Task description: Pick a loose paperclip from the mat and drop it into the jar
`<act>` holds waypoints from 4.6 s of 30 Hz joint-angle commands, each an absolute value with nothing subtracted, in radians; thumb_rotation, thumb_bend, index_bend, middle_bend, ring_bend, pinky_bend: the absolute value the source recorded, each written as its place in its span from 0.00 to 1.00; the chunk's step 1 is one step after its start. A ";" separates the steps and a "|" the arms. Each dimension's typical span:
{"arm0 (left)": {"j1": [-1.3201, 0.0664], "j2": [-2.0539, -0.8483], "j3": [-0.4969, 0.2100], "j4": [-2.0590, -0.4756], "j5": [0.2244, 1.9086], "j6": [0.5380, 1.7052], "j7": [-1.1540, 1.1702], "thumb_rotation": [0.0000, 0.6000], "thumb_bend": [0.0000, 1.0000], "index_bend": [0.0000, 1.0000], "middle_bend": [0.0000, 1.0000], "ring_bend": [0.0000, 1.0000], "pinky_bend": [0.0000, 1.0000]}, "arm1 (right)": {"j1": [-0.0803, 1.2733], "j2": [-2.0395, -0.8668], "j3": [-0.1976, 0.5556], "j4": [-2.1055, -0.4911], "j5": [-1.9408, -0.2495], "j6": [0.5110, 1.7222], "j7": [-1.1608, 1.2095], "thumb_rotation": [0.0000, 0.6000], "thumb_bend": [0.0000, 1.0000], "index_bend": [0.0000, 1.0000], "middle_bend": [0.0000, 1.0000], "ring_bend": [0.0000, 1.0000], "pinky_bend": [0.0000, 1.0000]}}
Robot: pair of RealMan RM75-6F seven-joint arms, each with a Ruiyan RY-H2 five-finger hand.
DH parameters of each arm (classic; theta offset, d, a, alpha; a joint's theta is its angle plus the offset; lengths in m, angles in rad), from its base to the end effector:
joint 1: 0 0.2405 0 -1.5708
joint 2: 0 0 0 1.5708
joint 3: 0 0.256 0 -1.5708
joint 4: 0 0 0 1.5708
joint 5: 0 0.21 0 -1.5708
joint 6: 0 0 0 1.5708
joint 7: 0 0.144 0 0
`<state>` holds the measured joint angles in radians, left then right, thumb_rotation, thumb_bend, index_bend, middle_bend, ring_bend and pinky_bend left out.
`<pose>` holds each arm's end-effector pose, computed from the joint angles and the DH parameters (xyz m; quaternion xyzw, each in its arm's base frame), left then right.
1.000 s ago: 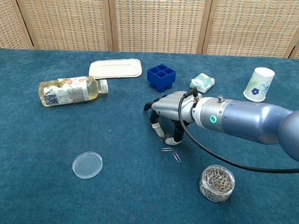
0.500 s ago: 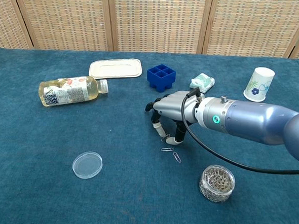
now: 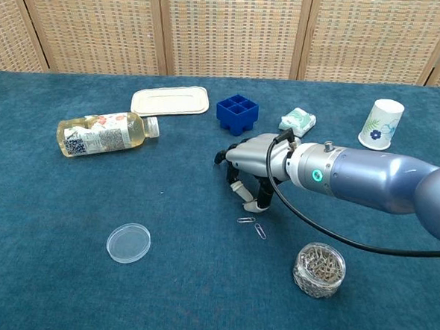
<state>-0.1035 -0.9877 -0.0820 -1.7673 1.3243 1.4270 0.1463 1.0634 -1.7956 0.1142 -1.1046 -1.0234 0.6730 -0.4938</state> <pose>-0.3083 0.1897 0.1911 -0.5764 -0.3944 -0.3224 0.6390 -0.0887 -0.3790 -0.1084 0.8663 -0.2429 0.2534 0.3553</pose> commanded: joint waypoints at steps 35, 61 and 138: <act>-0.108 -0.993 -0.062 -1.775 1.362 1.421 0.160 1.00 0.00 0.00 0.00 0.00 0.00 | 0.875 -1.360 -0.036 -1.730 -1.215 0.896 -0.582 1.00 0.56 0.68 0.06 0.00 0.00; -0.108 -0.995 -0.060 -1.775 1.364 1.421 0.161 1.00 0.01 0.00 0.00 0.00 0.00 | 0.822 -1.397 -0.075 -1.751 -1.278 0.856 -0.603 1.00 0.56 0.68 0.06 0.00 0.00; -0.059 -0.972 -0.024 -1.778 1.492 1.517 0.086 1.00 0.01 0.00 0.00 0.00 0.00 | 0.279 -1.144 -0.092 -1.492 -1.535 1.560 -0.129 1.00 0.00 0.00 0.00 0.00 0.00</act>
<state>-0.0653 -0.9735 -0.0292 -1.7757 1.4829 1.5100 0.0887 0.3064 -1.1361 -0.0910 -1.5200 -1.5332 1.5381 -0.1410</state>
